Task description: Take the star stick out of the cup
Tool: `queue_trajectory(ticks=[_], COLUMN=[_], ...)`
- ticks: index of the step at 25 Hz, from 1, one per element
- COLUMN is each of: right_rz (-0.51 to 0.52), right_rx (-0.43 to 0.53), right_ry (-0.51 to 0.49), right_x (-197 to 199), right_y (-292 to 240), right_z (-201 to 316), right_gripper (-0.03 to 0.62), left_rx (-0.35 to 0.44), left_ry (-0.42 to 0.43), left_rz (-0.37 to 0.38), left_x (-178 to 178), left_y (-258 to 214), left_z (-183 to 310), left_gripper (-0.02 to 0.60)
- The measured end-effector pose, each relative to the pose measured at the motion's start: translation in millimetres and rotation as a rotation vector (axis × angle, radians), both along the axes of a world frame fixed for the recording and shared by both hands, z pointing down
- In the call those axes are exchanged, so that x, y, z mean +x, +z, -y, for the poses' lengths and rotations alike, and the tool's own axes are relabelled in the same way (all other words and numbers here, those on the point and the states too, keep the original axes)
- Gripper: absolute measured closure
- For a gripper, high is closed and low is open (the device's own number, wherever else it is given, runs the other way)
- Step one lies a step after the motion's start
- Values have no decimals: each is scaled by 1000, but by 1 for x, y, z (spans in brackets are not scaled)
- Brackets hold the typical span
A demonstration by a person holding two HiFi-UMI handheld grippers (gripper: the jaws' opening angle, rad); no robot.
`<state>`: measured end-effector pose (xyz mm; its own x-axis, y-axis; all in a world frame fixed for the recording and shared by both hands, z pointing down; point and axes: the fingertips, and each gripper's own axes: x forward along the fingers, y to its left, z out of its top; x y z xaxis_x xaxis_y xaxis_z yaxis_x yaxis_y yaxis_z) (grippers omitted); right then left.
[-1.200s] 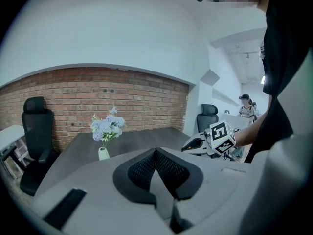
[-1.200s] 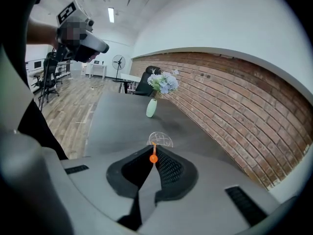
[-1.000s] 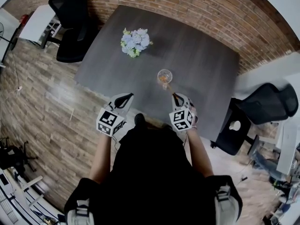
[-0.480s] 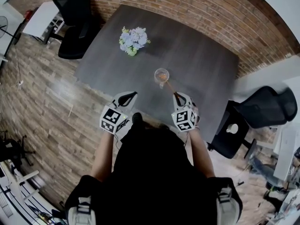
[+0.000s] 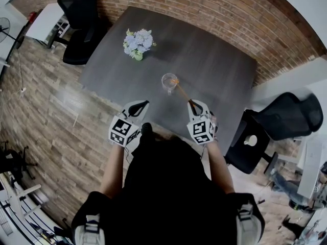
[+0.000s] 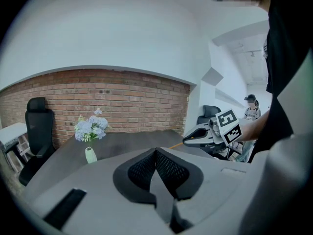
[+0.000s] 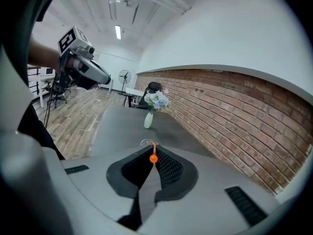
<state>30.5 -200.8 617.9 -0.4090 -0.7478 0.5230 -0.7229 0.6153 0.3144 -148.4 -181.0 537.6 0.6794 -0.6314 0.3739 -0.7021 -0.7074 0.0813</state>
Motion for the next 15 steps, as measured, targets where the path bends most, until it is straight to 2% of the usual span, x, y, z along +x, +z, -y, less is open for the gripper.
queue_trajectory(ticks=[15], right_rz=[9], right_rx=[30], right_ry=[-55], right_x=[40], right_y=[-14], right_z=[-21], right_gripper=[580], left_rx=[-16], left_ry=[-21], left_rz=[-9], left_x=[44], left_y=[9], left_z=[-18], left_gripper=[580])
